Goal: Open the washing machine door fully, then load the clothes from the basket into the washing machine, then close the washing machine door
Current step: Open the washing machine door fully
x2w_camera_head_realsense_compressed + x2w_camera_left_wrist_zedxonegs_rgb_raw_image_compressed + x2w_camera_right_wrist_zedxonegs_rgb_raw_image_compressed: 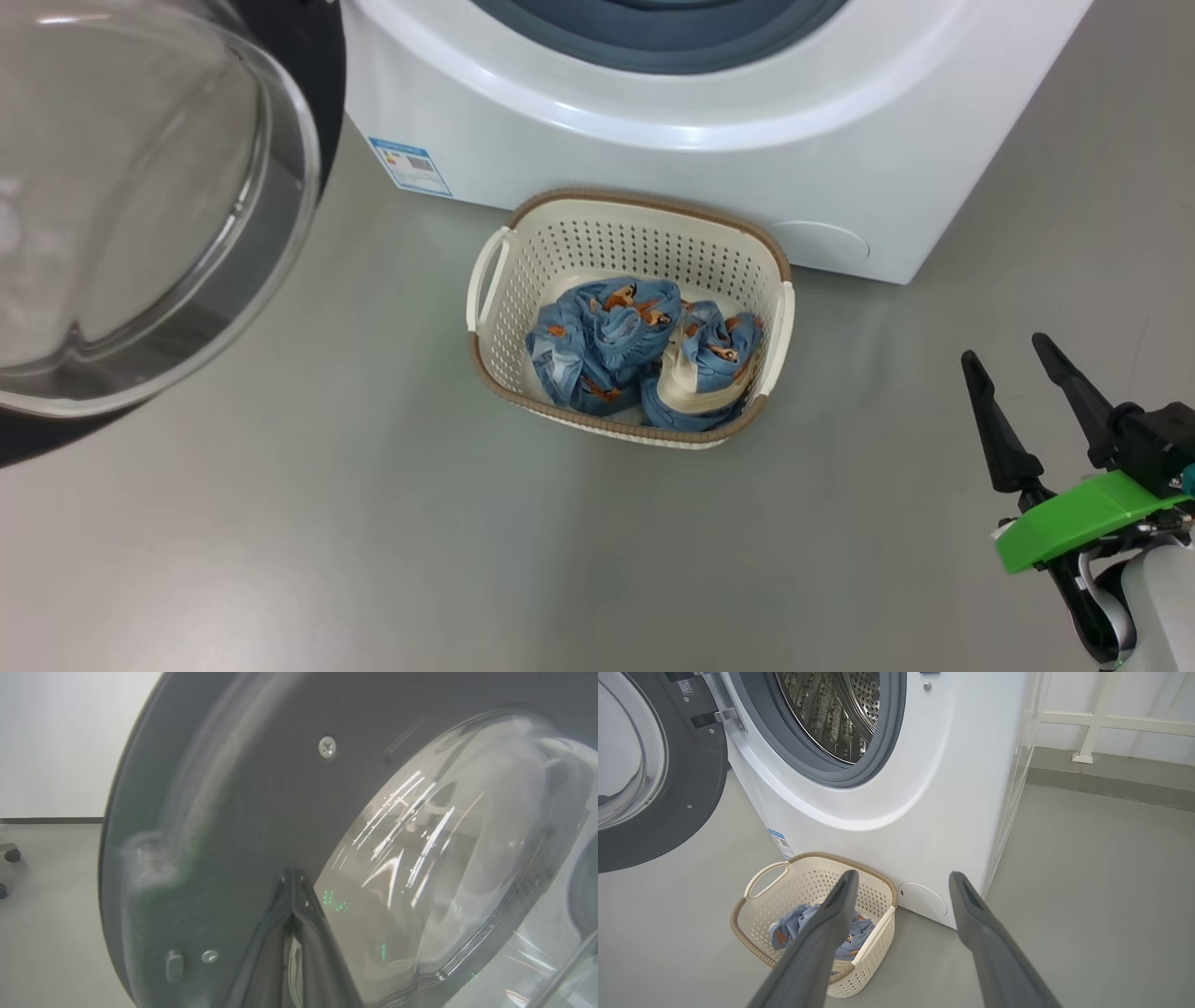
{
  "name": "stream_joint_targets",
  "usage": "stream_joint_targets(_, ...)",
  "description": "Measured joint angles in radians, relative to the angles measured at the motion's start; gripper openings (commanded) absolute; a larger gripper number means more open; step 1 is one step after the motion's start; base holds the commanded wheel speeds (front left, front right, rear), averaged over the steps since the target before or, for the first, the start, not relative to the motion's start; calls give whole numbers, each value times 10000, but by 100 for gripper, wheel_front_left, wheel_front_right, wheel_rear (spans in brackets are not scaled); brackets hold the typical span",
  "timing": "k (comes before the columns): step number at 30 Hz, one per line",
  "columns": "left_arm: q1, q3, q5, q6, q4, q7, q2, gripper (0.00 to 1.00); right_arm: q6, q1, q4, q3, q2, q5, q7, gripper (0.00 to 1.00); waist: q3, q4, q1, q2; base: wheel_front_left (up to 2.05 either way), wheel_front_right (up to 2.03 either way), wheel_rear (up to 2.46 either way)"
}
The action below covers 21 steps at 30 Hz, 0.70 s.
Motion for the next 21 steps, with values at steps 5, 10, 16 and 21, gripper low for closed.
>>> stream_joint_targets(5,-535,341,326,-4,633,0,297,0,0,-172,-10,46,-29,-17,0,100,263,-124,0,0,0,0,0)
stream_joint_targets(10,-998,587,612,-13,1162,-2,502,0,0,-408,-15,75,-38,-88,0,100,515,-218,0,0,0,0,0)
stream_joint_targets(16,-1238,803,821,-92,1549,-2,529,0,0,-416,52,148,-23,-88,0,100,518,-324,0,0,0,0,0)
stream_joint_targets(21,-1200,1055,844,-232,1569,0,403,0,0,-396,109,232,81,-88,0,100,211,-360,0,0,0,0,0)
